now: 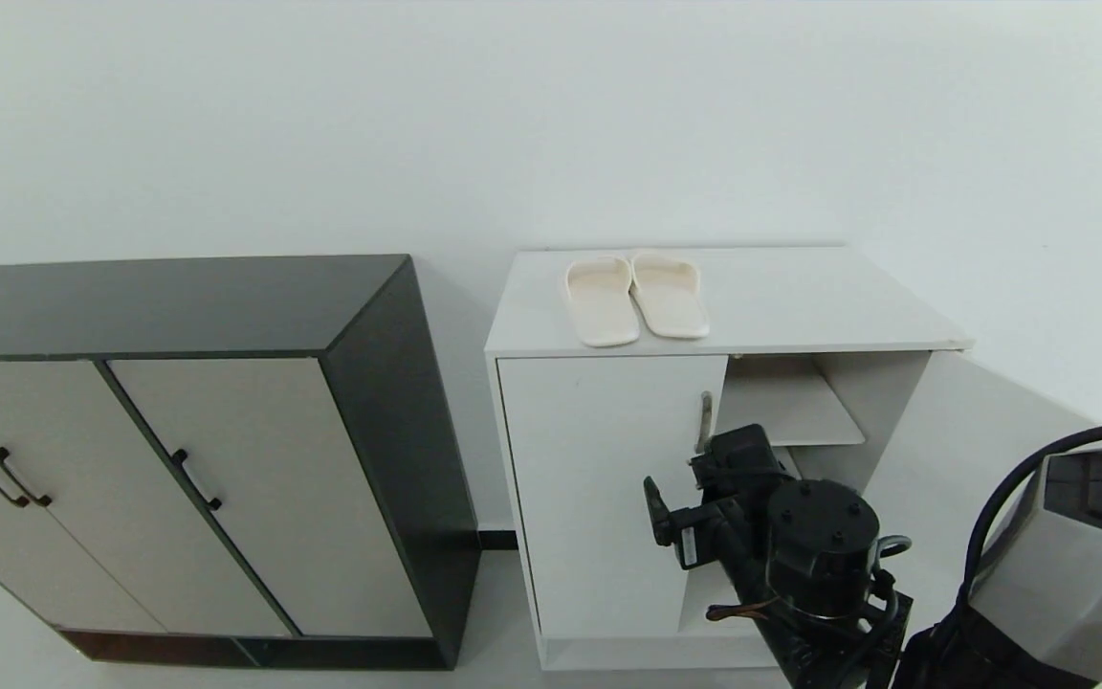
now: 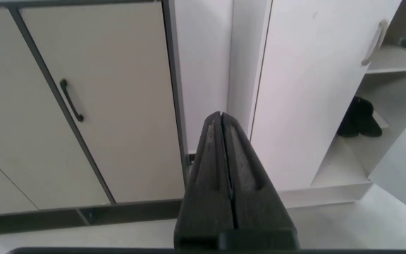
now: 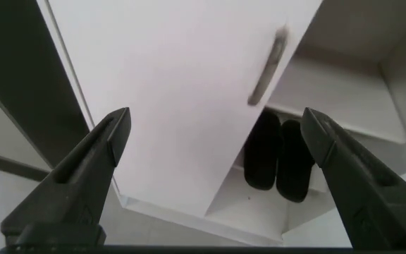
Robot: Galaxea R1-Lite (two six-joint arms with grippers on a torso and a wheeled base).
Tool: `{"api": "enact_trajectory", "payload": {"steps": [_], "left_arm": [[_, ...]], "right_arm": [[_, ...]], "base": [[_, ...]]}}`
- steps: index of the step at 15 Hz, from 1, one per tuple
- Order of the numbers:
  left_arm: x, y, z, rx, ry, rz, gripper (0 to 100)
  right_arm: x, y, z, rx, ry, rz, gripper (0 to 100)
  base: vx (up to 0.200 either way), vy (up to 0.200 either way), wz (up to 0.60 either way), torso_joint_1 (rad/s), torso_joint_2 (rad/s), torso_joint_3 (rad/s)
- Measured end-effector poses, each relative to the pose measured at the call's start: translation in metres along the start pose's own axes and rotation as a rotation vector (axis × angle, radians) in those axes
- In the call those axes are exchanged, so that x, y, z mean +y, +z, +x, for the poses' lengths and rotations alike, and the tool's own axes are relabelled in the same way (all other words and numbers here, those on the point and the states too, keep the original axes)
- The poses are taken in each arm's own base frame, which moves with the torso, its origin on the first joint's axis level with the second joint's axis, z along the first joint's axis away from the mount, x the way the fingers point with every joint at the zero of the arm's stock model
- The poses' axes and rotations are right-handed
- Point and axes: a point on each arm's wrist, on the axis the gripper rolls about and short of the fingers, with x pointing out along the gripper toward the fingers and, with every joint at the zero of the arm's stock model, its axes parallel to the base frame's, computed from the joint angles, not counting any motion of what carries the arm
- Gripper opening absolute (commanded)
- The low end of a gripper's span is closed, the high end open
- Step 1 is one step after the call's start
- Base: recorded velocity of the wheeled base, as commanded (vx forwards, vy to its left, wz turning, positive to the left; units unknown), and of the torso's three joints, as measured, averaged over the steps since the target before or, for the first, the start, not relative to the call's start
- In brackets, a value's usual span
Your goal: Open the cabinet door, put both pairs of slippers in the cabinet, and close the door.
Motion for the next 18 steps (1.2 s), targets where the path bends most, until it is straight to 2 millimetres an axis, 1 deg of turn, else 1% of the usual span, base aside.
{"api": "enact_trajectory", "payload": {"steps": [2,5,6,8,9,10,11,13,14,15,16,18], "left_arm": [[0.0,0.0,0.0,0.0,0.001,0.001,0],[0.0,0.0,0.0,0.0,-0.001,0.001,0],[0.0,0.0,0.0,0.0,-0.002,0.002,0],[0.0,0.0,0.0,0.0,-0.001,0.0,0],[0.0,0.0,0.0,0.0,-0.001,0.001,0],[0.0,0.0,0.0,0.0,-0.001,0.001,0],[0.0,0.0,0.0,0.0,-0.001,0.001,0],[0.0,0.0,0.0,0.0,-0.001,0.001,0],[0.0,0.0,0.0,0.0,-0.001,0.001,0],[0.0,0.0,0.0,0.0,-0.001,0.001,0],[0.0,0.0,0.0,0.0,-0.001,0.001,0],[0.0,0.0,0.0,0.0,-0.001,0.001,0]], "right_arm": [[0.0,0.001,0.0,-0.01,0.013,-0.014,100],[-0.001,0.003,-0.001,-0.022,0.04,-0.053,100],[0.001,0.007,0.001,-0.004,0.043,-0.065,100],[0.002,0.014,0.003,0.114,0.053,-0.096,100],[0.004,0.023,0.003,0.183,0.059,-0.09,100],[0.006,0.04,0.004,0.215,0.051,-0.057,100],[0.008,0.062,0.005,0.223,0.024,-0.01,100],[0.009,0.106,0.008,0.165,-0.047,0.108,100],[0.009,0.121,0.008,0.14,-0.074,0.146,100],[0.009,0.129,0.008,0.12,-0.077,0.165,100],[0.009,0.133,0.008,0.11,-0.077,0.173,100],[0.009,0.135,0.009,0.103,-0.078,0.18,100]], "base": [[0.0,0.0,0.0,0.163,-0.38,-0.222],[0.0,0.0,0.0,0.051,-0.1,-0.053],[0.0,0.0,0.0,0.0,0.0,0.0],[0.0,0.0,0.0,0.0,0.0,0.0],[0.0,0.0,0.0,0.0,0.0,0.0],[0.0,0.0,0.0,0.0,0.0,0.0],[0.0,0.0,0.0,0.0,0.0,0.0],[0.0,0.0,0.0,0.0,0.0,0.0],[0.0,0.0,0.0,0.0,0.0,0.0],[0.0,0.0,0.0,0.0,0.0,0.0],[0.0,0.0,0.0,0.0,0.0,0.0],[0.2,0.0,0.0,0.002,0.0,0.0]]}}
